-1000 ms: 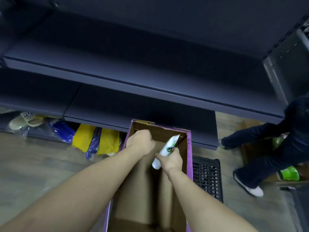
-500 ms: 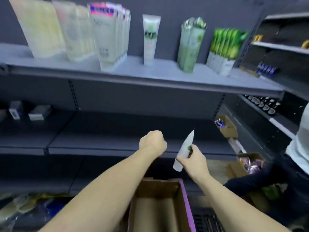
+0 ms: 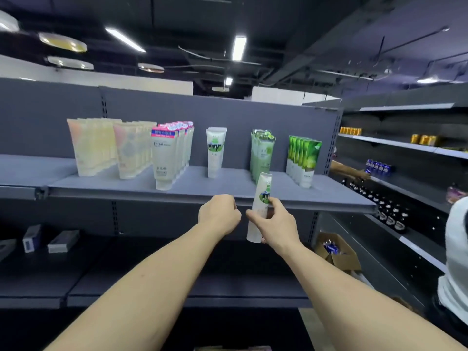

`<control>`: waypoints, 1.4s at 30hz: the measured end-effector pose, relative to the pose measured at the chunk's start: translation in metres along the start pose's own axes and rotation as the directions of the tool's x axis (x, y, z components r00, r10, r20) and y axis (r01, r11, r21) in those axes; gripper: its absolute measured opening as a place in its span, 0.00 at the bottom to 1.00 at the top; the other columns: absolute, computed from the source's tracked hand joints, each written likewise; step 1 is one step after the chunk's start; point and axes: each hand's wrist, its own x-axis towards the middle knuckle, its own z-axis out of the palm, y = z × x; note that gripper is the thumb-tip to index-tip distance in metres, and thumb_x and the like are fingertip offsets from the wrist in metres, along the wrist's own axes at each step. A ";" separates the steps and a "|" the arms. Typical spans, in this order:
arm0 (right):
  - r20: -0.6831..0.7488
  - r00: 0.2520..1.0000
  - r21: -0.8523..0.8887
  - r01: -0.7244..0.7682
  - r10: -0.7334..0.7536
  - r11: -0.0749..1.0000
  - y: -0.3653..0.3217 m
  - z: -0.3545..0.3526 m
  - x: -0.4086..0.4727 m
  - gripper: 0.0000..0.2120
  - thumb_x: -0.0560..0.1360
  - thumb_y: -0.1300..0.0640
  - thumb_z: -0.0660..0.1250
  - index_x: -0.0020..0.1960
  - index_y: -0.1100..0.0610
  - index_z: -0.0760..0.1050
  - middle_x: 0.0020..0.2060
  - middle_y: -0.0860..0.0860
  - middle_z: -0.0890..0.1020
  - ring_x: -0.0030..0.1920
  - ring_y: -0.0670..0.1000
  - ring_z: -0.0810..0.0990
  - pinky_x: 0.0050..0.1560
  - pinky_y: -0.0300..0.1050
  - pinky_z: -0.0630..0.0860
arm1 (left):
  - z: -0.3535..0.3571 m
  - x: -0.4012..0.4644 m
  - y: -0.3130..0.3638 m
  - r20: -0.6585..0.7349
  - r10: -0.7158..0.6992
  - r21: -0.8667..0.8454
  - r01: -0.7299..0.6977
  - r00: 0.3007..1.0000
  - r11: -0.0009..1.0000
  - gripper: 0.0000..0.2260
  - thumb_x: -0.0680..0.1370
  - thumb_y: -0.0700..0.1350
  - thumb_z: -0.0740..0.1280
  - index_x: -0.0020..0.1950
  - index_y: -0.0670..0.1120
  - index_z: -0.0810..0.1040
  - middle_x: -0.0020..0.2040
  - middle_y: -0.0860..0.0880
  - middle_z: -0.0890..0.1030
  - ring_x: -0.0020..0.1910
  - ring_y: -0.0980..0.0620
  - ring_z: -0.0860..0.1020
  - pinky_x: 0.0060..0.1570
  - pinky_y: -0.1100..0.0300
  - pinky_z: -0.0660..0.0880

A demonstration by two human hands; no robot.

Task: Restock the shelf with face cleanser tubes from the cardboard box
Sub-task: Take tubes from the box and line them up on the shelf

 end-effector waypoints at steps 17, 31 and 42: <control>-0.077 0.996 0.007 -0.050 0.050 0.999 -0.100 0.079 0.094 0.26 0.67 0.48 0.78 0.56 0.54 0.69 0.51 0.51 0.80 0.50 0.55 0.79 0.49 0.54 0.80 | -0.052 0.045 -0.052 -0.142 -0.033 0.090 0.047 0.989 0.995 0.07 0.76 0.41 0.61 0.46 0.46 0.79 0.45 0.48 0.81 0.43 0.46 0.78 0.38 0.57 0.70; -0.156 0.983 -0.151 -0.124 0.100 0.981 -0.107 0.142 0.157 0.24 0.66 0.43 0.76 0.51 0.54 0.68 0.48 0.51 0.81 0.48 0.56 0.79 0.42 0.47 0.73 | -0.033 0.105 -0.075 -0.019 0.012 0.247 -0.007 1.000 0.969 0.11 0.77 0.41 0.63 0.58 0.46 0.77 0.57 0.46 0.78 0.57 0.45 0.77 0.51 0.51 0.74; -0.184 0.968 -0.189 -0.207 0.173 0.960 -0.112 0.160 0.183 0.29 0.67 0.43 0.77 0.55 0.57 0.65 0.52 0.54 0.80 0.54 0.57 0.80 0.41 0.47 0.72 | -0.027 0.120 -0.076 0.020 0.013 0.363 -0.019 1.000 0.931 0.17 0.78 0.41 0.66 0.66 0.46 0.73 0.63 0.44 0.75 0.63 0.46 0.72 0.57 0.52 0.72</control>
